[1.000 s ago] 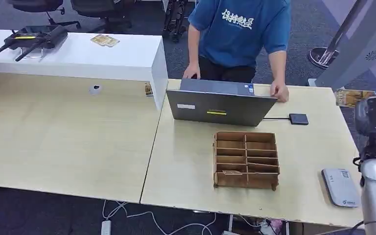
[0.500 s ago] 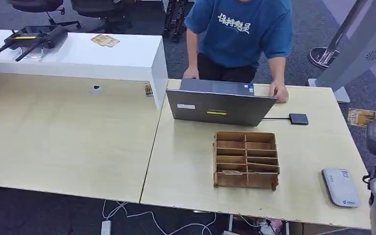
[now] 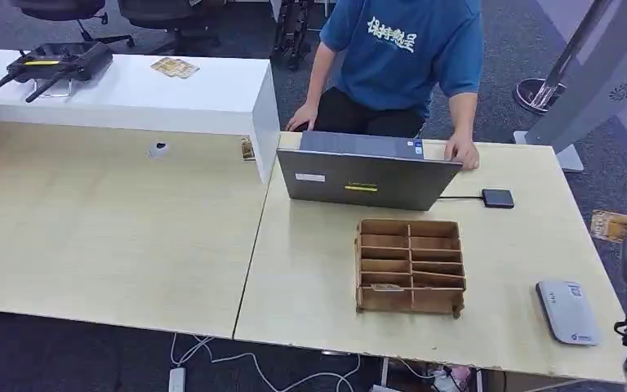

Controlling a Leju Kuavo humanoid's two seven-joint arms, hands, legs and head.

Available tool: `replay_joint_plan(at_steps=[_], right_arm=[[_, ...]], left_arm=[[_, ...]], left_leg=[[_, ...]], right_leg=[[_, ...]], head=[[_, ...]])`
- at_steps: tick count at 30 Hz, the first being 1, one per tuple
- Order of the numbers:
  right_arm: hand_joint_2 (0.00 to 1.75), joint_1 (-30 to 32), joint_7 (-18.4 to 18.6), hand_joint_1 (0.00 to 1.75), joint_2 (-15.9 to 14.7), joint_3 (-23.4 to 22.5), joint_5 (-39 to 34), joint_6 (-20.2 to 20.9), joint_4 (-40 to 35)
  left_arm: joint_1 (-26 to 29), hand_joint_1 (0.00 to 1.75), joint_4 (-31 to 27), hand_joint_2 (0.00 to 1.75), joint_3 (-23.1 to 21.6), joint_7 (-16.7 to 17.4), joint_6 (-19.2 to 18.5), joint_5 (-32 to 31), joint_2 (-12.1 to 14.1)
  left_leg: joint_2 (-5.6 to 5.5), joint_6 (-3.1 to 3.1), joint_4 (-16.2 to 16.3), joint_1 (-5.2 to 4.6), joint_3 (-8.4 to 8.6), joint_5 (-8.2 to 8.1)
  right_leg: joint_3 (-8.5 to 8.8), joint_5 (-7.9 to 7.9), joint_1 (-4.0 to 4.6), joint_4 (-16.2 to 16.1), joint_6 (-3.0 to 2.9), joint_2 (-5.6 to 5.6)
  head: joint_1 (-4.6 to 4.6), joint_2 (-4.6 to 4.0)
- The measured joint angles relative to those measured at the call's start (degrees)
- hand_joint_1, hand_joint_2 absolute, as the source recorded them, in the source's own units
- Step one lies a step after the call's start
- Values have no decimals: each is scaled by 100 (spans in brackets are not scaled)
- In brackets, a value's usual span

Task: Pass the card to the sensor for recognition and then transmit it.

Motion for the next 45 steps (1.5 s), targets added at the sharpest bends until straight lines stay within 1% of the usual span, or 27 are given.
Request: replay_joint_plan(at_steps=[12, 35, 45], right_arm=[[175, 188, -4, 175, 0, -94, -11, 28, -7], [175, 216, -2, 175, 0, -120, -11, 61, 0], [175, 557, 59, 175, 0, -240, -66, 116, 0]], left_arm=[[0, 0, 0, 0, 0, -4, 4, 7, 0], [1, 0, 0, 0, 0, -7, 7, 24, 0], [9, 0, 0, 0, 0, -44, 9, 85, 0]], left_leg=[[1, 0, 0, 0, 0, 0], [1, 0, 0, 0, 0, 0], [-1, 2, 0, 0, -1, -2]], right_leg=[[0, 0, 0, 0, 0, 0], [0, 0, 0, 0, 0, 0], [0, -1, 0, -1, 1, -2]], head=[[0, 0], [0, 0], [0, 0]])
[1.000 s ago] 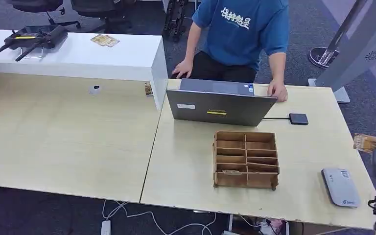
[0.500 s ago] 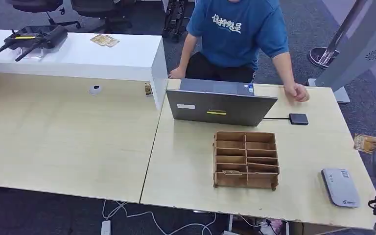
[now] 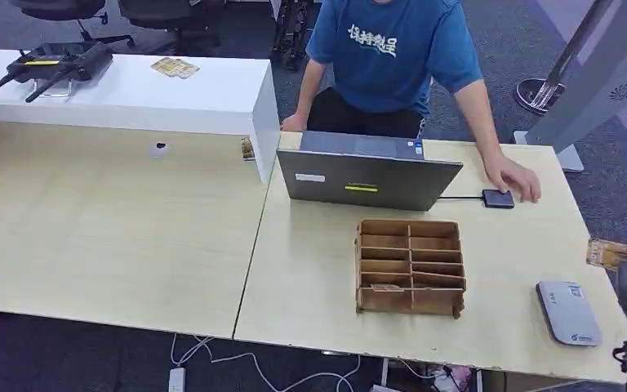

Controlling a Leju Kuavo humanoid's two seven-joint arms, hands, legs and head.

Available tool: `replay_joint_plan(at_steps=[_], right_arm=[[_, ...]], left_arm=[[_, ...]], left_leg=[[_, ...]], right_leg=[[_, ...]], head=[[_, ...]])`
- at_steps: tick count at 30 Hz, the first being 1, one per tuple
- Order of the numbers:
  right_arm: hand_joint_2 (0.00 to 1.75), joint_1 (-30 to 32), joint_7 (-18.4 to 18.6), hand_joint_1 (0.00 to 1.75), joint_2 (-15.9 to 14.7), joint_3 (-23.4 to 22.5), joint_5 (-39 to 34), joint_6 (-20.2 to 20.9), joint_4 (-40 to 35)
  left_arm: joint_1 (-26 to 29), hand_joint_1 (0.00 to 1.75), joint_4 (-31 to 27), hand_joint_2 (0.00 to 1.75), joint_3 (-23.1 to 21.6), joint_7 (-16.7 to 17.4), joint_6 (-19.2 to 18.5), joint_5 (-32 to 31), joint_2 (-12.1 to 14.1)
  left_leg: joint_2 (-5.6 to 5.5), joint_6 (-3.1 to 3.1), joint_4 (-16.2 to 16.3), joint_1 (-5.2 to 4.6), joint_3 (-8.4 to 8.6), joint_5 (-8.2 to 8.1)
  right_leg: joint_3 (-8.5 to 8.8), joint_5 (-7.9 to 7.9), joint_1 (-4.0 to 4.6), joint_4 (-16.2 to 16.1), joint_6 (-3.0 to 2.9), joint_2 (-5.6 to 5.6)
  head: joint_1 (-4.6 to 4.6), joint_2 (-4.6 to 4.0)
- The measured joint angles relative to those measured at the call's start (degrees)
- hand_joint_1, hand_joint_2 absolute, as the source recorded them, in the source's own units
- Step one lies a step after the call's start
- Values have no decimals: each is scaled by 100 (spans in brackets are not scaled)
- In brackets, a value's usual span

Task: Pass the card to the sensor for recognition and then transmit it.

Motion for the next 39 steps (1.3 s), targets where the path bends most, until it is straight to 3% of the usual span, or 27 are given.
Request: replay_joint_plan(at_steps=[39], right_arm=[[175, 378, 107, 175, 13, -114, 197, 122, 57]], left_arm=[[4, 0, 0, 0, 0, -13, 13, 41, -7]], left_leg=[[1, 5, 0, -1, 0, -3]], right_leg=[[0, -1, -1, 0, 1, 0]], head=[[0, 0]])
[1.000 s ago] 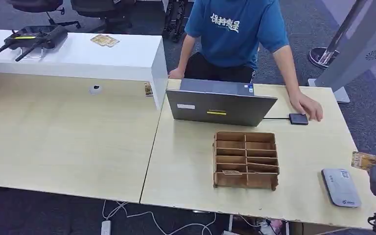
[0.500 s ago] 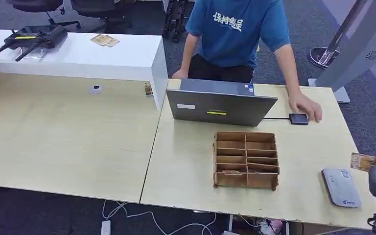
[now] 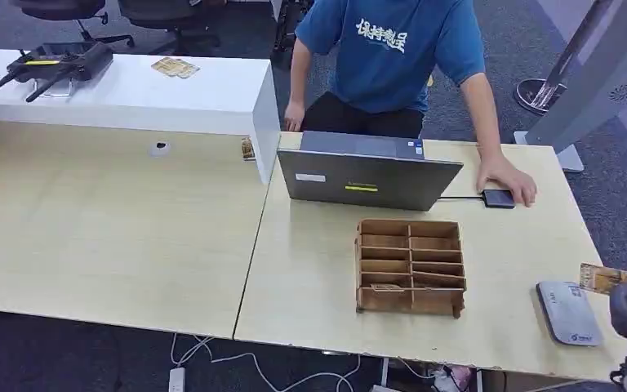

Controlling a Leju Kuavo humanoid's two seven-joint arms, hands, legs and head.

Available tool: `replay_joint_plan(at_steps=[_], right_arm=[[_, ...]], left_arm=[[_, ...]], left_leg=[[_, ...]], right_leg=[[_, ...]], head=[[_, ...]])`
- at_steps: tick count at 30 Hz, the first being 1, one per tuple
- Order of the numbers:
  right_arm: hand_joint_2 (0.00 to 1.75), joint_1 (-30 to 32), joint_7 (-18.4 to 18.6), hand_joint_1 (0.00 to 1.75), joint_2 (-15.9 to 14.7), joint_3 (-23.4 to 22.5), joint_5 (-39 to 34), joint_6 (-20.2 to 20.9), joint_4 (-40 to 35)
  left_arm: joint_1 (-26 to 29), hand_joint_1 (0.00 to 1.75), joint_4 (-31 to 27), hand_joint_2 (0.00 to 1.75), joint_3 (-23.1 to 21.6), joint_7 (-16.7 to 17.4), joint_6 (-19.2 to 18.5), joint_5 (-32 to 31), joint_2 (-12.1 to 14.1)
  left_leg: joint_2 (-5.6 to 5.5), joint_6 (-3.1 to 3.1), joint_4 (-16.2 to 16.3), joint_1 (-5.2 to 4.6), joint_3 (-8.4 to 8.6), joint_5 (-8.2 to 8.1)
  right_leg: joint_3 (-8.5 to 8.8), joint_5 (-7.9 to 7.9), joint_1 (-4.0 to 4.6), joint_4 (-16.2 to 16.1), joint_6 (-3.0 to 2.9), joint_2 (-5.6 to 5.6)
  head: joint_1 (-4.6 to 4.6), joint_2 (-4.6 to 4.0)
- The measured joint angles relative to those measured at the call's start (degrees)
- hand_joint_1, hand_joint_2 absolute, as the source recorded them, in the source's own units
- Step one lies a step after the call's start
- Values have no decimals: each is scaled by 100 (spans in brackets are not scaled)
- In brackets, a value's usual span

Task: Pass the card to the sensor for recognition and then transmit it.

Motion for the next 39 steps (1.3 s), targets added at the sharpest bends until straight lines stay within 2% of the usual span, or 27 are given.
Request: replay_joint_plan(at_steps=[26, 39], right_arm=[[175, 264, 42, 175, 17, -7, 88, 37, 77], [175, 232, 407, 175, -9, -7, 330, 190, 247]], left_arm=[[1, 0, 0, 0, 0, 0, 42, 11, -13], [0, 0, 0, 0, 0, 9, 44, 11, -13]], left_leg=[[2, 2, 0, -1, 0, -2], [2, 3, 0, -1, 3, -2]], right_leg=[[0, 0, -1, 0, 1, 1], [2, 0, -1, -1, 1, 2]], head=[[0, 0], [0, 0]])
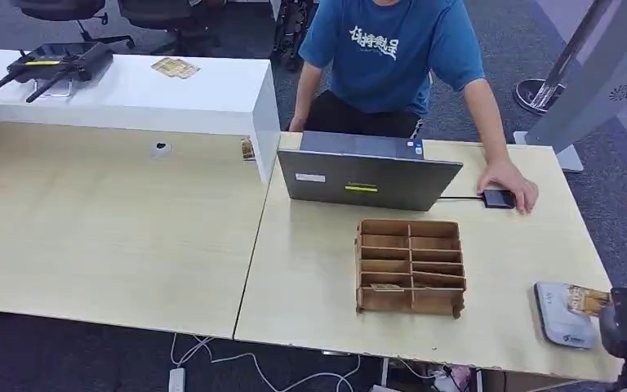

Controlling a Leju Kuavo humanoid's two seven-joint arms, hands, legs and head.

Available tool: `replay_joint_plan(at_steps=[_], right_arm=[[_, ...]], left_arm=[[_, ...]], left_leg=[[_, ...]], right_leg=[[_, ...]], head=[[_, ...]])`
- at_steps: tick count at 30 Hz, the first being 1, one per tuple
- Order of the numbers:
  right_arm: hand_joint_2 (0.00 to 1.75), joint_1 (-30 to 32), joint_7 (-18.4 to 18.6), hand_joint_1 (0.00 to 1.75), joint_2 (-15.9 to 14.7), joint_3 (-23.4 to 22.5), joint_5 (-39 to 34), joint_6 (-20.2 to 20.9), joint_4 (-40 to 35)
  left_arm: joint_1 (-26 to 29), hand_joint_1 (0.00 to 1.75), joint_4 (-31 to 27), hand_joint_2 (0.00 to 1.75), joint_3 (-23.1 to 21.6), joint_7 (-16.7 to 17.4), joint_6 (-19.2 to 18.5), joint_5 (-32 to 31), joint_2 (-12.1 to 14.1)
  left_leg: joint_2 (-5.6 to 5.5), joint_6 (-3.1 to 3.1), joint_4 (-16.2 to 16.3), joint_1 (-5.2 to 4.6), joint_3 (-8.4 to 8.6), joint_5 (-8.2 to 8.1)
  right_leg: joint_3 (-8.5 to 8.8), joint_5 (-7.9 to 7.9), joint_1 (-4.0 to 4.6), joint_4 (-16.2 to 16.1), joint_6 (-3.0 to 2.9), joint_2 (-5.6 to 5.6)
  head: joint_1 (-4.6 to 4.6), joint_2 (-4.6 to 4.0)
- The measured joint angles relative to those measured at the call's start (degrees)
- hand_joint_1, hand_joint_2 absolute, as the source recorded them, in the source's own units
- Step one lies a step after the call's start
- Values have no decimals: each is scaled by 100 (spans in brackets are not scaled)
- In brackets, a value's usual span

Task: Pass the card to the sensor for recognition and then transmit it.

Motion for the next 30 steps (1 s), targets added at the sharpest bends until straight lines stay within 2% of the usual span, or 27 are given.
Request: replay_joint_plan(at_steps=[8, 14, 17, 30], right_arm=[[175, -20, 219, 175, -77, 7, 122, 208, 149], [175, -24, 234, 175, -81, 9, 133, 227, 157], [175, -308, 452, 175, -243, 225, 374, 656, 507], [175, -506, 503, 175, -376, 431, 422, 793, 774]], left_arm=[[0, 0, 0, 0, 0, 4, 2, -15, 0], [0, 0, 0, 0, 0, 6, 2, -17, 0], [-4, 0, 0, 0, 0, 57, 2, -33, 2], [-4, 0, 0, 0, 0, 63, 0, -33, 0]], left_leg=[[0, 0, 0, 0, 0, 0], [0, 0, 0, 0, 0, 0], [2, 4, 0, 0, 6, -2], [2, 6, 6, 0, 8, -4]], right_leg=[[1, 0, 0, 0, 0, 0], [1, 0, 0, 0, 0, 0], [6, 0, 0, 0, 0, 1], [13, 1, 0, -2, 2, 0]], head=[[0, 0], [0, 0], [0, 0], [0, 0]])
